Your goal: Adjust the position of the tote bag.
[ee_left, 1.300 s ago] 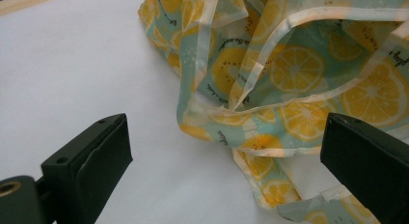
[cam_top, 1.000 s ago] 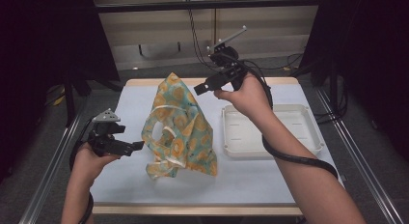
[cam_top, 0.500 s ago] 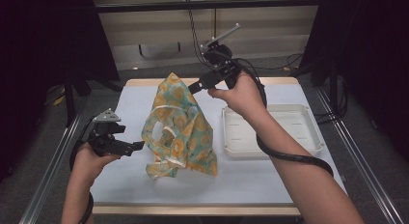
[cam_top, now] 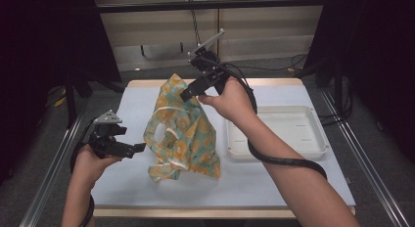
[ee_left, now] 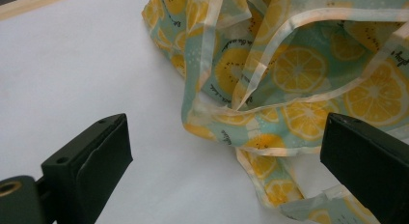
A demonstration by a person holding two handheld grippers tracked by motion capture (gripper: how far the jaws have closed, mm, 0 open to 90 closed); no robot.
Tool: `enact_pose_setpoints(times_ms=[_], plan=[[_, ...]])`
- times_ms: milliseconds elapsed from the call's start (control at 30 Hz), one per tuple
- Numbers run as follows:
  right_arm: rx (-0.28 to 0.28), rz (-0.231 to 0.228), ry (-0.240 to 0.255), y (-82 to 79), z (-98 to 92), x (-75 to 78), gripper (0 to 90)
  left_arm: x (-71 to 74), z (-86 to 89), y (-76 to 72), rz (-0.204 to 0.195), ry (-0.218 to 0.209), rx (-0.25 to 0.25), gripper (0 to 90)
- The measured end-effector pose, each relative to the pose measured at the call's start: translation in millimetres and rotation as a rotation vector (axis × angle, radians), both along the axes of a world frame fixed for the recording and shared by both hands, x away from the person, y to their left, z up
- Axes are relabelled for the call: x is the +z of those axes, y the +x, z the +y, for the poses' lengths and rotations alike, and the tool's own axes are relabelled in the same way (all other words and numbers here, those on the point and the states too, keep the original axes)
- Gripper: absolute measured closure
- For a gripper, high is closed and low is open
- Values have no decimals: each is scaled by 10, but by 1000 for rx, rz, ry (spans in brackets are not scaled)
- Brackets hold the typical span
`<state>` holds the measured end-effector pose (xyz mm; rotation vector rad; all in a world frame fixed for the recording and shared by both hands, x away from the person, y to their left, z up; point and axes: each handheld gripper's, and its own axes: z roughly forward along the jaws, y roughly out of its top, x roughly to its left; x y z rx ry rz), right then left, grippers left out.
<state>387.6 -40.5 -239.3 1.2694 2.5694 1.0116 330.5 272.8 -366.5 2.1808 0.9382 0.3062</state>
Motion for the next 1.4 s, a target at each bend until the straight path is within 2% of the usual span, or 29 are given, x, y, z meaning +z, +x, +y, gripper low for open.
enact_pose_setpoints(times_ms=[167,233,367,467,633,700,733,767,867,967,1200,1333,1367,1400], plan=[[-3,-1,-16,7,44,-52,276,-6,4,1,-8,1,7,39],[-2,12,-22,32,59,-100,292,-15,-3,7,-2,5,5,39],[10,5,-40,50,83,-132,320,-15,-12,11,2,5,-4,39],[20,12,-80,56,139,-186,413,-19,-13,12,-1,1,-4,39],[32,11,-65,72,141,-215,641,-26,-11,11,-1,-3,2,39],[35,2,-83,65,152,-212,696,-19,-9,11,-3,-2,3,39],[35,2,-83,65,152,-212,696,-17,-9,11,-4,-1,3,39],[28,-12,-94,65,153,-204,776,-17,-11,11,-5,0,2,40],[24,-12,-102,73,133,-192,850,-13,-19,12,-14,-4,-7,41],[26,-12,-108,74,129,-188,891,-8,-35,11,-20,-5,-13,42],[49,-11,-98,69,165,-173,900,-6,-42,7,-30,-2,-14,43],[75,-13,-105,57,216,-155,900,-17,-31,14,-23,-6,-18,43],[100,-18,-117,65,247,-142,900,-21,-30,13,-21,-1,-12,43],[103,-17,-103,69,262,-135,900,-21,-30,13,-21,-1,-12,42]])
